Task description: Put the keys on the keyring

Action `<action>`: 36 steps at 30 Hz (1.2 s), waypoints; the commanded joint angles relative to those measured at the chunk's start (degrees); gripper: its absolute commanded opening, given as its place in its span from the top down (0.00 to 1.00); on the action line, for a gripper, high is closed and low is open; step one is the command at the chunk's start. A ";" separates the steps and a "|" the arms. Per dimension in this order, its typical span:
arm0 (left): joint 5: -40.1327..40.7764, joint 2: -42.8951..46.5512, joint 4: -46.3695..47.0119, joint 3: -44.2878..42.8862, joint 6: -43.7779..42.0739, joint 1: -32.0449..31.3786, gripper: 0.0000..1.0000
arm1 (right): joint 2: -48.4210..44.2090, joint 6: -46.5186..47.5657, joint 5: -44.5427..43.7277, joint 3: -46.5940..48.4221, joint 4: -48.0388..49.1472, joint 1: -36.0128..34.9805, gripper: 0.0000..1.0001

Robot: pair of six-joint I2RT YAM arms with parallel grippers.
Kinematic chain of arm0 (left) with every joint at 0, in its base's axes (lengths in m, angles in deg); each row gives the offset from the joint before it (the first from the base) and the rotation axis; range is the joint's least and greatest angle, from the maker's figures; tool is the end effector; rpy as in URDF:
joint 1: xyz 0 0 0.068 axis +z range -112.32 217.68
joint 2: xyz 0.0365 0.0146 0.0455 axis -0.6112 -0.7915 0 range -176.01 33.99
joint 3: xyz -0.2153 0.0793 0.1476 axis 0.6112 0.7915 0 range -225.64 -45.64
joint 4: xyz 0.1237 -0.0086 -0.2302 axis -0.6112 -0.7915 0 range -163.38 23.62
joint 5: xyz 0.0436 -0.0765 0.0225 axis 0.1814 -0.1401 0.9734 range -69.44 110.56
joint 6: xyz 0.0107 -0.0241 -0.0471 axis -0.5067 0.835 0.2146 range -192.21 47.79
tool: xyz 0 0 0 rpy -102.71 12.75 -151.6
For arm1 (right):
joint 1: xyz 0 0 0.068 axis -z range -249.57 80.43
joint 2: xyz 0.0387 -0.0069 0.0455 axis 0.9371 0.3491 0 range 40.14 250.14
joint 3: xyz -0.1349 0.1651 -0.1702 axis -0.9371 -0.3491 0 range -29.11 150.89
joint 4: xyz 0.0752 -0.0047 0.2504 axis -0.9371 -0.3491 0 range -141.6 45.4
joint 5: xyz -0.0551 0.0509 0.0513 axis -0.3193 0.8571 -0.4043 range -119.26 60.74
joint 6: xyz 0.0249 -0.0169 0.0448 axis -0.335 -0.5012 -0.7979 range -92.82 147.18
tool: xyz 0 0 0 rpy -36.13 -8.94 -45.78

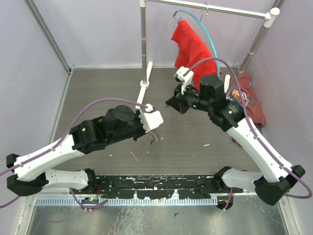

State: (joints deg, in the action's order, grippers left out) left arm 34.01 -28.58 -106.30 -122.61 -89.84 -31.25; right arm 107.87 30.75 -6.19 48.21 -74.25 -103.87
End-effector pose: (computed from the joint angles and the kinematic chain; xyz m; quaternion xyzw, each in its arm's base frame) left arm 0.0863 -0.2012 0.4201 0.5304 0.6544 -0.1400 0.5205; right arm 0.2001 0.1535 0.4211 -0.3690 0.7223 0.3068 0.4980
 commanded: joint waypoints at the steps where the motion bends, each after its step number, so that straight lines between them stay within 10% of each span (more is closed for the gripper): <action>1: -8.48 -3.56 2.38 -2.66 4.20 5.02 1.00 | -4.62 1.10 -7.00 -0.87 -2.61 0.19 0.99; 9: -21.69 -19.41 -5.95 -10.03 14.98 17.20 1.00 | -6.08 -4.18 -12.83 -6.92 -1.92 2.91 0.99; 19: -9.36 -27.68 -15.66 -17.84 27.25 18.08 1.00 | -7.28 -6.03 -10.53 -10.19 -1.29 10.53 0.99; 36: 0.52 -16.72 -0.20 -8.58 26.92 19.05 1.00 | -7.70 -9.21 -8.63 -8.24 3.42 10.74 0.99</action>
State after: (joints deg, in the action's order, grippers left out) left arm 33.12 -48.68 -112.09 -128.58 -62.58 -12.45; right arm 99.15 23.00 -16.16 36.37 -72.30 -93.38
